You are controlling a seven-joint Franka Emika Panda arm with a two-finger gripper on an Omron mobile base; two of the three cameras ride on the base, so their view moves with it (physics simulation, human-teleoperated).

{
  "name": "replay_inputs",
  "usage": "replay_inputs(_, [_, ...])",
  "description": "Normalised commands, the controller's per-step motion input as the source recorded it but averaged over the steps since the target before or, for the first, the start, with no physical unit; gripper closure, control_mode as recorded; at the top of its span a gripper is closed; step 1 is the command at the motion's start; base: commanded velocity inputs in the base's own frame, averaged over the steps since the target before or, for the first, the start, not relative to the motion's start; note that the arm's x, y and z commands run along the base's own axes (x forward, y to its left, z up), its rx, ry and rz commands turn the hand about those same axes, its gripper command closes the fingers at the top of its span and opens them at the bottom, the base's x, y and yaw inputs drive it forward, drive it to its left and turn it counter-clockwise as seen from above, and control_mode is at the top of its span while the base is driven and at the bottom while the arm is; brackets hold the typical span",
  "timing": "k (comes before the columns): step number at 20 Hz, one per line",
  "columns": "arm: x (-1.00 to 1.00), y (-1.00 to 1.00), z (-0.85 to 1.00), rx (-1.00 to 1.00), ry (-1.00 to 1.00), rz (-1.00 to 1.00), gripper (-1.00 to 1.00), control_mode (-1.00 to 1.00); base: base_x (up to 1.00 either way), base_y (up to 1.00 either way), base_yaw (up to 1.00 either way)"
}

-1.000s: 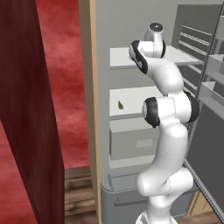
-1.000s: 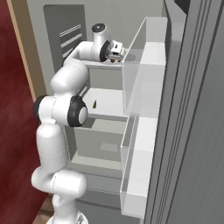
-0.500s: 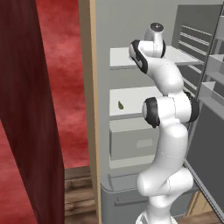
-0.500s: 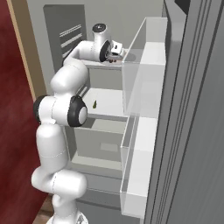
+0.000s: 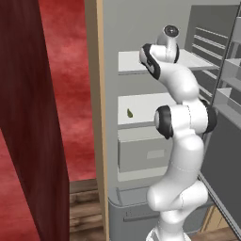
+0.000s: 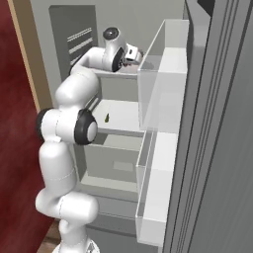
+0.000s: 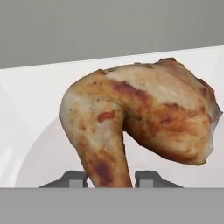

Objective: Retrieve the chicken drumstick from the fridge and place it on the cutting board.

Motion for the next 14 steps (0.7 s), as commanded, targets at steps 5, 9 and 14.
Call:
replay_inputs(5, [-0.29, 0.0, 0.35, 0.0, -0.29, 0.0, 1.0, -1.0, 0.0, 0.0, 0.0])
replay_inputs(9, [-0.38, 0.0, 0.23, 0.0, -0.21, -0.04, 1.0, -1.0, 0.0, 0.0, 0.0])
replay_inputs(14, [-0.51, 0.0, 0.12, 0.0, -0.17, -0.04, 1.0, -1.0, 0.0, 0.0, 0.0])
